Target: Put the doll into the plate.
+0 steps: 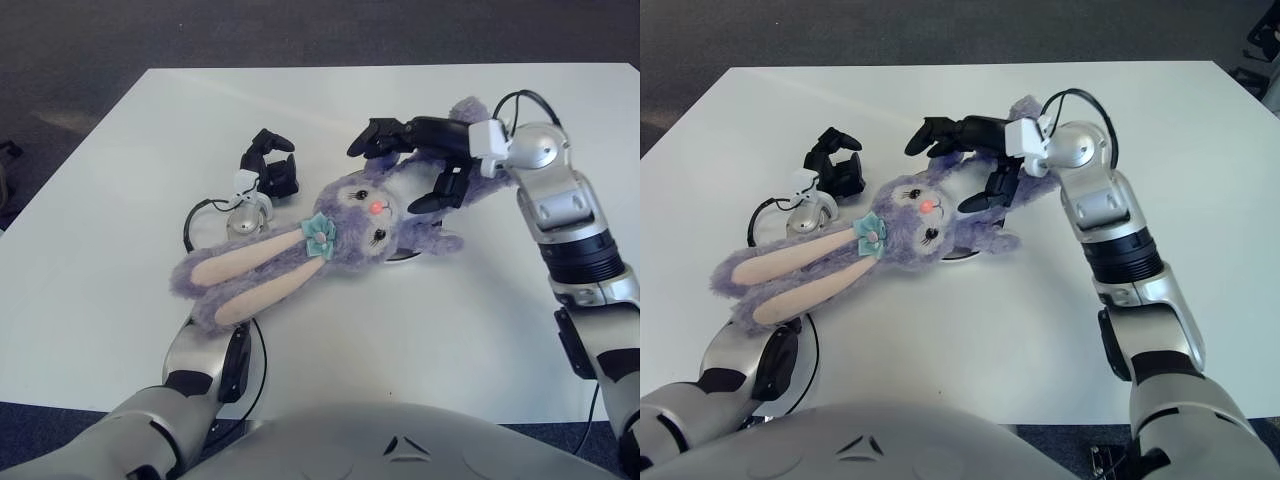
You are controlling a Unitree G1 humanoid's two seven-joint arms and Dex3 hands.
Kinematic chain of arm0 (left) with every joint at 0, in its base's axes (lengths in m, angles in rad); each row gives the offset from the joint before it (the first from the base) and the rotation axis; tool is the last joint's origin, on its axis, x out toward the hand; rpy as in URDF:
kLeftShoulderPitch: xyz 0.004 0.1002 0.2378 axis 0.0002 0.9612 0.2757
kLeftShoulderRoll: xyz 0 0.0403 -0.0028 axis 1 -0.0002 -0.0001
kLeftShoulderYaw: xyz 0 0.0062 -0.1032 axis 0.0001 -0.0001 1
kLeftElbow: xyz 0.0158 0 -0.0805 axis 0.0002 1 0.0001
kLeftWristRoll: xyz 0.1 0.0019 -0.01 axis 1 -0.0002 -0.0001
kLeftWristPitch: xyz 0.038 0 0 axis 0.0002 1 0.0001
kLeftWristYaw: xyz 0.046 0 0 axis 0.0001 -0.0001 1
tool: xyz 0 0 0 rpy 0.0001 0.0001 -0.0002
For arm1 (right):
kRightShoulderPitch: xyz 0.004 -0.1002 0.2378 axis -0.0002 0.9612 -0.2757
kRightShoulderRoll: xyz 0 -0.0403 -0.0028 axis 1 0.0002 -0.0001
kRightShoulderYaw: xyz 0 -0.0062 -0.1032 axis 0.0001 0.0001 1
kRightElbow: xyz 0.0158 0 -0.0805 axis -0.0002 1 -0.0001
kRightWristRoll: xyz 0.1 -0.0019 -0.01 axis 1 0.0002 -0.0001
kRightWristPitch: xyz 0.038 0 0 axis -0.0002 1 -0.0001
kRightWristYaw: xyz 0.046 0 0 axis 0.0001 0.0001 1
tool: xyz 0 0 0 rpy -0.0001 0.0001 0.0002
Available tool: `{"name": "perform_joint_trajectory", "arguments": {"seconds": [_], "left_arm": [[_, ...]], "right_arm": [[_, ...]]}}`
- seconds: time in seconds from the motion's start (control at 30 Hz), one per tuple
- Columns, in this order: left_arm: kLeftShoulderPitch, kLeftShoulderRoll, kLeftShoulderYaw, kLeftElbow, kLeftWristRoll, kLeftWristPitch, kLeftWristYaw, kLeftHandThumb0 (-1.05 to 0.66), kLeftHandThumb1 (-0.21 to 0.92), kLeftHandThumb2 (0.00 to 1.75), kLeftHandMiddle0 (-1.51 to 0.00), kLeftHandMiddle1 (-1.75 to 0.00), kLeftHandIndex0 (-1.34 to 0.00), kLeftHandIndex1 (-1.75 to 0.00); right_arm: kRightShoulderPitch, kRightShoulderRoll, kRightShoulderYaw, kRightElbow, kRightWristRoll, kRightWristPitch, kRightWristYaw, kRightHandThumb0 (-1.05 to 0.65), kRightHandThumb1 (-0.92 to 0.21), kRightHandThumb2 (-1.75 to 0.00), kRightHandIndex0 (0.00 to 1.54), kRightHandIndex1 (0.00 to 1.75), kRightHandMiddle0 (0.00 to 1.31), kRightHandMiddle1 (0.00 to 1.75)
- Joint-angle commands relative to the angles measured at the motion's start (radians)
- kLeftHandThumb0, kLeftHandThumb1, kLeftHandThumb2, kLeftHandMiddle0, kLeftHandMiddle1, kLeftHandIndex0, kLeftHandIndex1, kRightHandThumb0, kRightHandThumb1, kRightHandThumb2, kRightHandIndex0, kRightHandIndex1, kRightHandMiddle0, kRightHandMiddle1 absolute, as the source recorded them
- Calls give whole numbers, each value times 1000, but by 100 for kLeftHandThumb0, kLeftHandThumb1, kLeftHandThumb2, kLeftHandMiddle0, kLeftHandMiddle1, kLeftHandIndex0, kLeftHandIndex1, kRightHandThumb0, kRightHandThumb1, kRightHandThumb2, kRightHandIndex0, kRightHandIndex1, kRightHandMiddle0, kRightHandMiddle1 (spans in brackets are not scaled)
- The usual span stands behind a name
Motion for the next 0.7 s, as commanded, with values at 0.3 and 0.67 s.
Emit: {"name": "perform_joint_trajectory", "arguments": {"seconds": [0.3, 0.67], "left_arm": [[141, -44, -24, 96, 19, 41, 2, -45, 41, 120, -125, -175, -54, -175], [139, -46, -23, 100, 16, 36, 4, -45, 41, 120, -125, -175, -54, -175]], "right_arm": [[-60, -30, -88, 38, 138, 48, 34, 1, -12, -126, 13, 20, 0, 84], [-86, -74, -130, 93, 138, 29, 24, -8, -7, -125, 14, 17, 0, 85]]}}
